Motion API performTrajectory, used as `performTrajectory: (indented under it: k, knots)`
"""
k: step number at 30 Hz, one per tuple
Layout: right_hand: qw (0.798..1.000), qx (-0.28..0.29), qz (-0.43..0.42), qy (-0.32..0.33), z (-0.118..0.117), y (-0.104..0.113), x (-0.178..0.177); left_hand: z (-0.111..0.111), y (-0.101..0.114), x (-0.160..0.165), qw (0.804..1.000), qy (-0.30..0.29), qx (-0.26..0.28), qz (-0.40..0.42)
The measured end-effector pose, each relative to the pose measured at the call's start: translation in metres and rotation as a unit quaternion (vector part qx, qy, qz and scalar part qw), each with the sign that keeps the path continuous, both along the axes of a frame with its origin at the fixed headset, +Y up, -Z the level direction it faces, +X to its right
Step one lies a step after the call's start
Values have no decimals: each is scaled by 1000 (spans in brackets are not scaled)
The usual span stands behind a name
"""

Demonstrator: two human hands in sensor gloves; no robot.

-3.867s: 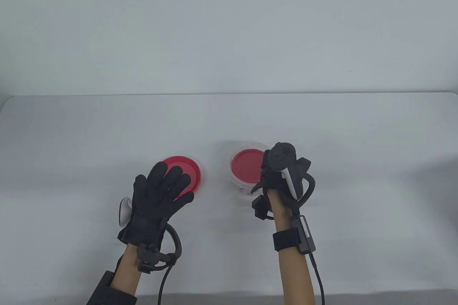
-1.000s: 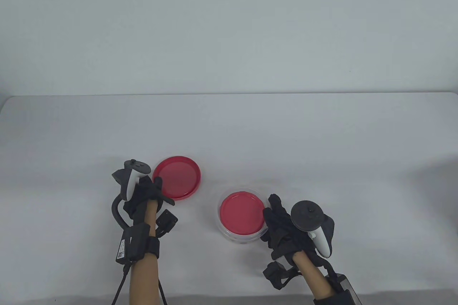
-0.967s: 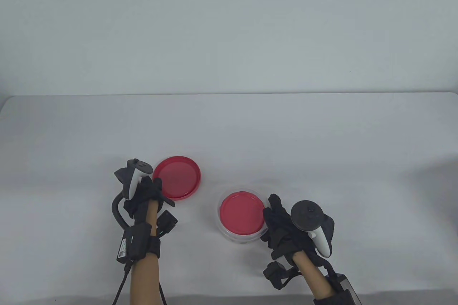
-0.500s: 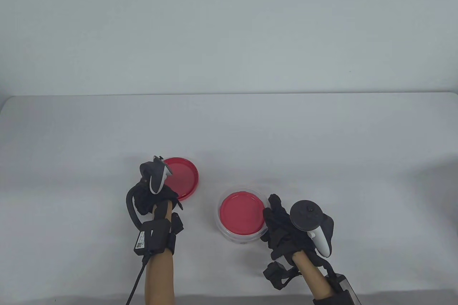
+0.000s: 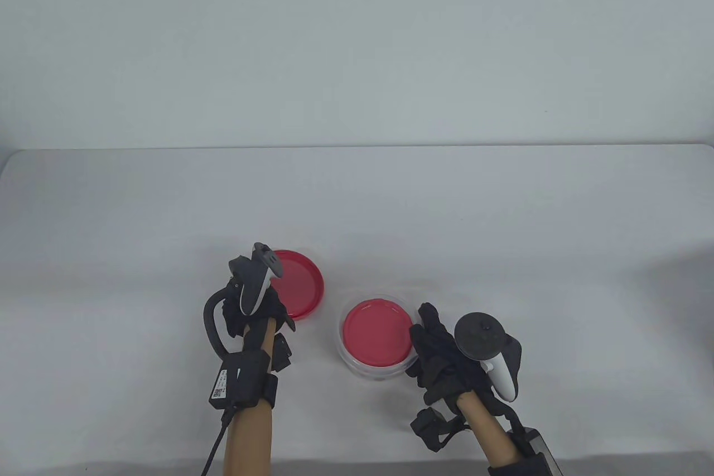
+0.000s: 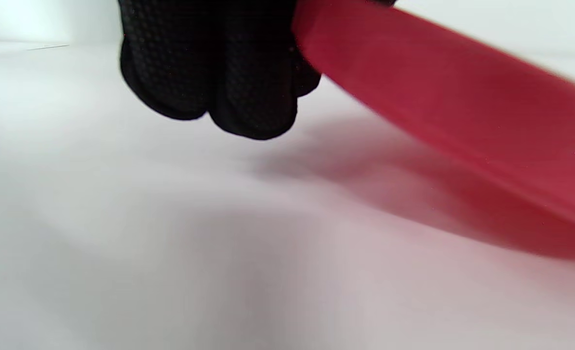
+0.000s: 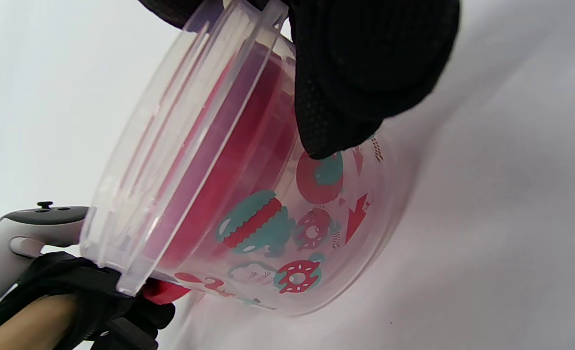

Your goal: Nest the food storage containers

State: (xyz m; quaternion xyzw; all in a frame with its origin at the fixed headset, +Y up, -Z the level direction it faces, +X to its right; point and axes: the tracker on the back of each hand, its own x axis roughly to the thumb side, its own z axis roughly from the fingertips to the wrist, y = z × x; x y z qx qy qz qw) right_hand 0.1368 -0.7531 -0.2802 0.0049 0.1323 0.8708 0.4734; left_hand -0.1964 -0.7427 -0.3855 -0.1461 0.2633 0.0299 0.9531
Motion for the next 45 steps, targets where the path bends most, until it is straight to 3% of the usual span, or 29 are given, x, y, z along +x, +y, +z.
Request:
performTrajectory:
  k: [9,21,27,30,33,37,40,45]
  knots:
    - [1000,5,-20,-7,-1,-3,0,22,41,36,988,-137,66,8]
    - [999,-2,-46,-17,-1,-4,0,68,90,93,935,-306,169,63]
    - [998,-10,-64,-18,-2,-4,1,92,88,110,898,-387,176,115]
    - [997,-15,-74,-20,-2,-4,2,103,83,119,873,-441,154,138]
    - [996,-23,-85,-20,-3,-5,4,114,77,129,853,-501,114,90]
    - [995,-26,-92,-24,-4,-5,5,133,65,142,821,-559,112,9]
    - [994,-30,-98,-24,-4,-6,6,144,53,150,810,-575,92,-67]
    - [991,-48,-124,-6,-5,-6,8,145,47,147,811,-573,106,-54]
